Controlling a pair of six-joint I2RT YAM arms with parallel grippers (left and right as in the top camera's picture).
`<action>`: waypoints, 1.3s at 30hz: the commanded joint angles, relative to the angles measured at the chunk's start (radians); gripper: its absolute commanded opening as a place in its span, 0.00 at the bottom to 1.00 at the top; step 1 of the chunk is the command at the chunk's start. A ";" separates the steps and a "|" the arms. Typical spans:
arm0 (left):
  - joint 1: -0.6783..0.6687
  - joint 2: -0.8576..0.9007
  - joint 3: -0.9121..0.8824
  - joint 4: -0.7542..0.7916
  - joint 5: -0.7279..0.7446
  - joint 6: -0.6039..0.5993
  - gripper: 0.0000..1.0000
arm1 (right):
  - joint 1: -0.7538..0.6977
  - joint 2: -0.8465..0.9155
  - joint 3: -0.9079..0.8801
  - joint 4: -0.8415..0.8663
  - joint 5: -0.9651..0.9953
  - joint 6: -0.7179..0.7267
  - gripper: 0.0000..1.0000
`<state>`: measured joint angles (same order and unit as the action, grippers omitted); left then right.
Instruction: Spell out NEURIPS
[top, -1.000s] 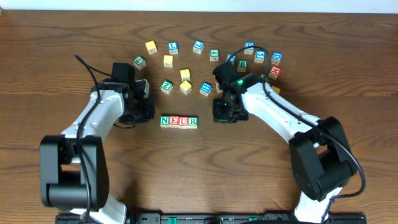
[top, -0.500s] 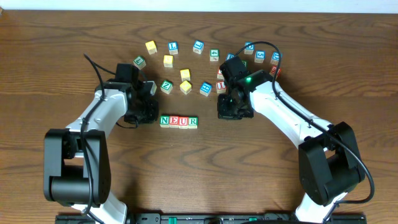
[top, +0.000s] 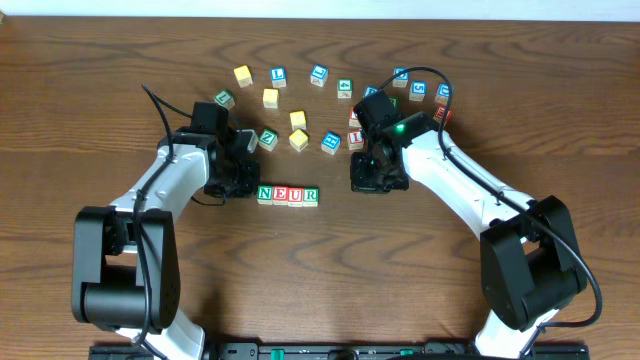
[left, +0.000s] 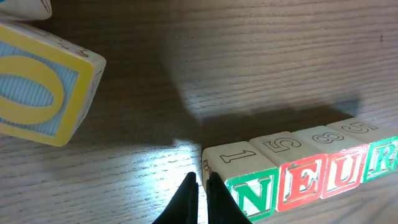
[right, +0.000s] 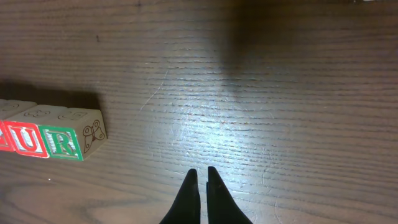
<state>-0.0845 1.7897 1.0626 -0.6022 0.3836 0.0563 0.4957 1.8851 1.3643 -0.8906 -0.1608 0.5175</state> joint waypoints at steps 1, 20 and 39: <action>-0.010 0.008 -0.014 -0.007 0.009 0.014 0.08 | -0.005 -0.023 0.008 -0.002 0.005 -0.011 0.01; -0.081 0.008 -0.014 -0.021 0.010 -0.059 0.08 | -0.005 -0.023 0.008 -0.006 0.013 -0.010 0.01; -0.129 0.008 -0.013 -0.001 0.009 -0.094 0.08 | -0.016 -0.023 0.008 0.017 0.013 -0.010 0.01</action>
<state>-0.2081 1.7897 1.0626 -0.6014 0.3870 -0.0227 0.4896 1.8854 1.3640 -0.8772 -0.1596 0.5171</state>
